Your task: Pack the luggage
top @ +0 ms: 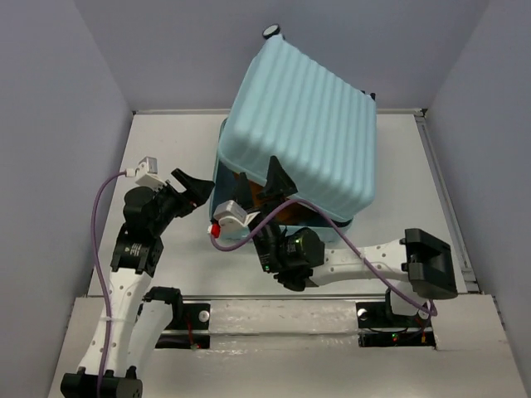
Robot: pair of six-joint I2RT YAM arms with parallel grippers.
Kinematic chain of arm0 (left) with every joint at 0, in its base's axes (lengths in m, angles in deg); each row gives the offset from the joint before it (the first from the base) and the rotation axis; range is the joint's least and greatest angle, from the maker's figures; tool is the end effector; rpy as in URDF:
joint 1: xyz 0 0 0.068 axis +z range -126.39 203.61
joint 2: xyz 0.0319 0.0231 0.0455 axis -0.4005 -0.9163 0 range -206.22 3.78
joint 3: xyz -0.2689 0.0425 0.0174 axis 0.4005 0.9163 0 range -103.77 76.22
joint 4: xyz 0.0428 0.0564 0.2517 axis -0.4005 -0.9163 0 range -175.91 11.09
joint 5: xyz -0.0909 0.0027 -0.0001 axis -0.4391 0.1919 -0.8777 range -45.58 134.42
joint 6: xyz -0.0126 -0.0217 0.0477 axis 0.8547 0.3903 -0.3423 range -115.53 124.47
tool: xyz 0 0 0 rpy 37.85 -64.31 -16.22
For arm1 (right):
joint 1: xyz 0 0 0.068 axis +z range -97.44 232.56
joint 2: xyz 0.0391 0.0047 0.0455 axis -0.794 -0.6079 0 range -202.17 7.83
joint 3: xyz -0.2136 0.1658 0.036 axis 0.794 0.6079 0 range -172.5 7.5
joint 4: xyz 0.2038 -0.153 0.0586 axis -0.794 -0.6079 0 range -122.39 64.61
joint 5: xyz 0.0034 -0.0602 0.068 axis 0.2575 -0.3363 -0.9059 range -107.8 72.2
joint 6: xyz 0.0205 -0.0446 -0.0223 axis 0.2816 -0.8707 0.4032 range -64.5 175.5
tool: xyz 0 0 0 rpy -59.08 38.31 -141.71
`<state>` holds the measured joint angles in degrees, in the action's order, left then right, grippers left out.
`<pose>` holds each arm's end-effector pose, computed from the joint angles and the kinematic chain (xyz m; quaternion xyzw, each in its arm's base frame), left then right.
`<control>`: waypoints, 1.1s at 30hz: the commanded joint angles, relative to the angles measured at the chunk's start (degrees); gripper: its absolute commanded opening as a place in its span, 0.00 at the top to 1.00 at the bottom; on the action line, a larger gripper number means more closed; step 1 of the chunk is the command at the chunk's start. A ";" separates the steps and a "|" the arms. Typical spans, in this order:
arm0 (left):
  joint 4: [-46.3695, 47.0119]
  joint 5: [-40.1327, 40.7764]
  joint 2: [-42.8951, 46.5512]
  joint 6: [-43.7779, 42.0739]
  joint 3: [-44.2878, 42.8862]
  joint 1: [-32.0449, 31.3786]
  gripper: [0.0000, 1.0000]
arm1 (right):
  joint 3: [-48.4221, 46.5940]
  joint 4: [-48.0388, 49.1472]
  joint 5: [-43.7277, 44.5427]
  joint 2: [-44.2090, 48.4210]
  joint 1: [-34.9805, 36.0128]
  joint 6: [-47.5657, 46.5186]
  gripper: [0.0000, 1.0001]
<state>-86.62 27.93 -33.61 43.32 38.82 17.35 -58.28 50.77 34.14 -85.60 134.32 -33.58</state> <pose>0.1603 -0.0277 0.3195 -0.1184 0.7417 -0.3496 0.5601 0.0771 0.3368 0.3883 -0.2847 0.4337 -0.2084 0.8291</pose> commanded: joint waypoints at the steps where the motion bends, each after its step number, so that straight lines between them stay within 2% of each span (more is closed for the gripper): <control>1: 3.22 -0.83 1.61 1.05 -0.12 0.29 0.01 | 0.22 17.19 2.72 -8.85 1.21 4.16 0.00; 3: 1.48 2.24 2.14 0.61 -0.64 0.29 0.01 | -2.24 14.39 3.34 -10.45 3.23 6.80 0.00; 5: -0.20 5.22 3.81 -0.52 -2.40 0.46 0.01 | -3.74 7.27 2.90 -11.16 4.81 11.89 0.00; 7: -3.79 10.85 5.12 -1.84 -4.50 0.55 0.01 | -6.28 4.01 3.34 -10.81 6.22 14.10 0.00; 10: -6.61 15.87 7.24 -4.13 -9.51 0.72 0.01 | -7.08 4.26 4.74 -7.22 7.01 15.51 0.00; 14: -7.50 14.83 5.67 -5.10 -13.04 0.72 0.01 | -3.06 -5.11 7.02 3.84 7.54 26.63 0.01; 16: -6.45 11.93 3.82 -4.75 -11.38 0.72 0.01 | -0.59 -8.81 8.52 12.97 7.54 33.74 0.08; 17: -5.58 10.70 2.07 -4.14 -10.24 0.72 0.01 | 1.34 -18.41 9.31 16.40 7.54 38.06 0.12; 18: -4.35 9.30 1.45 -3.52 -9.01 0.72 0.01 | 2.49 -23.46 10.01 20.09 7.02 42.36 0.18; 19: -1.12 5.63 0.83 -2.82 -6.47 0.72 0.01 | 3.72 -28.82 11.32 27.87 7.01 51.98 0.37; 20: -0.04 4.37 -0.22 -1.51 -5.58 0.72 0.01 | 4.86 -42.36 11.86 31.95 6.23 58.08 0.44; 21: 0.75 2.97 -0.49 -1.06 -4.96 0.72 0.01 | 5.74 -50.85 12.30 35.99 4.40 64.58 0.55; 22: 2.24 2.70 -0.58 -0.71 -4.00 0.72 0.01 | 5.92 -60.07 11.61 44.04 3.07 79.09 0.63; 23: 2.78 2.78 -0.23 -0.27 -3.64 0.72 0.01 | 6.62 -73.22 9.69 48.30 1.58 85.41 0.70; 24: 2.87 3.74 -0.06 -0.18 -3.46 0.72 0.01 | 9.24 -76.65 7.06 52.52 -1.31 89.56 0.73; 26: 2.78 4.53 0.64 0.00 -2.85 0.72 0.01 | 11.63 -83.50 3.71 62.34 -2.30 96.16 0.73; 28: 3.65 4.19 2.74 0.96 -2.32 0.64 0.01 | 12.78 -86.43 2.90 65.03 -2.30 97.95 0.73; 31: 5.50 3.83 4.95 1.23 -4.33 0.03 0.01 | 10.68 -90.39 2.72 59.53 -2.30 99.27 0.65; 33: 6.38 4.53 4.87 0.27 -9.94 -0.94 0.01 | 6.55 -91.62 0.55 51.21 -5.62 99.01 0.62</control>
<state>-87.27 33.87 -30.55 43.91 36.37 17.59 -49.51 -26.60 40.00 -20.16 131.43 57.80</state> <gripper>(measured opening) 0.993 0.357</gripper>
